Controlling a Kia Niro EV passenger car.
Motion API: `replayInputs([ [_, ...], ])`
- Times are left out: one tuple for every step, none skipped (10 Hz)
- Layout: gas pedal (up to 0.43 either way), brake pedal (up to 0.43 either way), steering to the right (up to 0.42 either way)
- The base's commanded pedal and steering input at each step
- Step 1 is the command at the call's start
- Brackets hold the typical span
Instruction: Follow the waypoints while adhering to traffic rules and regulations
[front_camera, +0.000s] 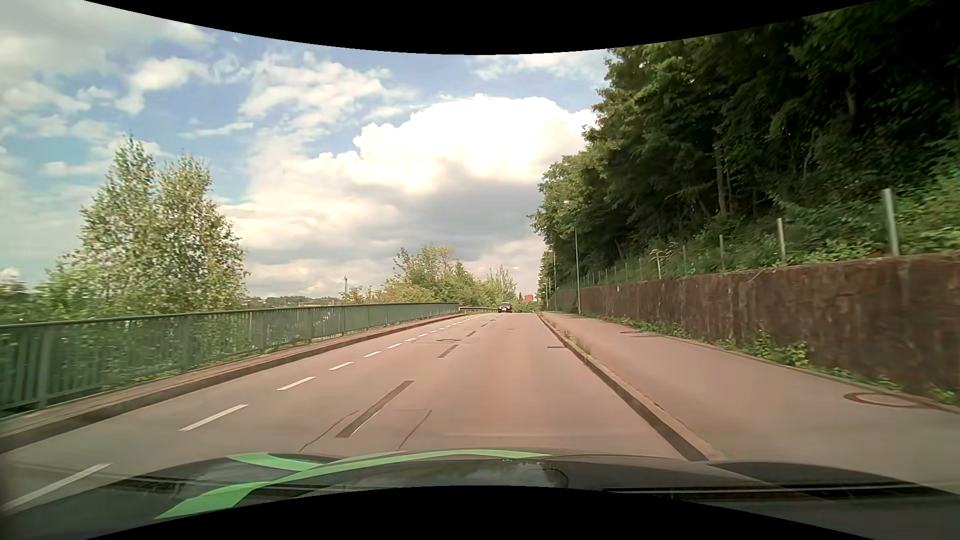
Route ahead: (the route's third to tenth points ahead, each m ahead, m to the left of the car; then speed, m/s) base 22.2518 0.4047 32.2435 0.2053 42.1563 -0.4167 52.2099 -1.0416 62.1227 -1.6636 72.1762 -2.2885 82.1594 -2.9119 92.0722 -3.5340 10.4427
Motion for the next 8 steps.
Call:
replayInputs([
  [0.197, 0.000, 0.007],
  [0.197, 0.000, 0.007],
  [0.197, 0.000, 0.007],
  [0.197, 0.000, 0.006],
  [0.197, 0.000, 0.006],
  [0.197, 0.000, 0.006],
  [0.197, 0.000, 0.006],
  [0.197, 0.000, 0.006],
])
